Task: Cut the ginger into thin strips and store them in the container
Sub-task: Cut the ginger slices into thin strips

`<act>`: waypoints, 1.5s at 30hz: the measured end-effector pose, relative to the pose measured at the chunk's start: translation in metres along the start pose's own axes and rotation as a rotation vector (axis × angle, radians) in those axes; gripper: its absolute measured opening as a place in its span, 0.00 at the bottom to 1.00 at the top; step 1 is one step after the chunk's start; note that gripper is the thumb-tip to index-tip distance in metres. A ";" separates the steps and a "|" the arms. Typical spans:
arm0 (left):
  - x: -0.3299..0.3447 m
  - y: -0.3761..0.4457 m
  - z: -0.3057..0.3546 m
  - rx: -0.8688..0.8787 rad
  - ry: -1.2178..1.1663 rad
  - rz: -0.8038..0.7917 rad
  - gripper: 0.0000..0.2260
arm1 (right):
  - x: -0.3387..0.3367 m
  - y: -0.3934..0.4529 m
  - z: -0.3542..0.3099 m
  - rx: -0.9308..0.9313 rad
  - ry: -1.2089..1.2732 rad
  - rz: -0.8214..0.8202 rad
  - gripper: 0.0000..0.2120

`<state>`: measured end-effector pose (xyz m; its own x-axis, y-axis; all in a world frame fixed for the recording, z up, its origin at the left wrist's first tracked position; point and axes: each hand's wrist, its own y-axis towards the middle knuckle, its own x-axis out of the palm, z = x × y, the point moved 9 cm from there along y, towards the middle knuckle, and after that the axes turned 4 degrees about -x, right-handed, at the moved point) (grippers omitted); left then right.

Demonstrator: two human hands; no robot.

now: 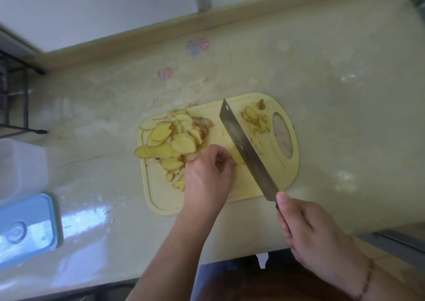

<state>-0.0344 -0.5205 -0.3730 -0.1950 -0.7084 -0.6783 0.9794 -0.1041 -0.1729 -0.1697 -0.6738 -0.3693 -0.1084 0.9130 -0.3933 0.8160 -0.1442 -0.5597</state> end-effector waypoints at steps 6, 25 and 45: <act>0.003 -0.003 0.002 0.013 0.006 0.046 0.04 | 0.002 -0.002 0.006 0.019 -0.006 -0.003 0.39; 0.002 -0.007 0.002 0.110 -0.020 0.140 0.07 | 0.009 -0.002 0.007 0.025 -0.004 -0.028 0.33; 0.003 -0.027 -0.004 0.192 -0.037 0.126 0.10 | 0.005 0.016 -0.007 -0.014 0.107 -0.092 0.30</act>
<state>-0.0621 -0.5173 -0.3729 -0.0716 -0.7493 -0.6584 0.9885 -0.1413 0.0533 -0.1531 -0.6694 -0.3753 -0.1220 0.9578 -0.2602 0.8133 -0.0538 -0.5794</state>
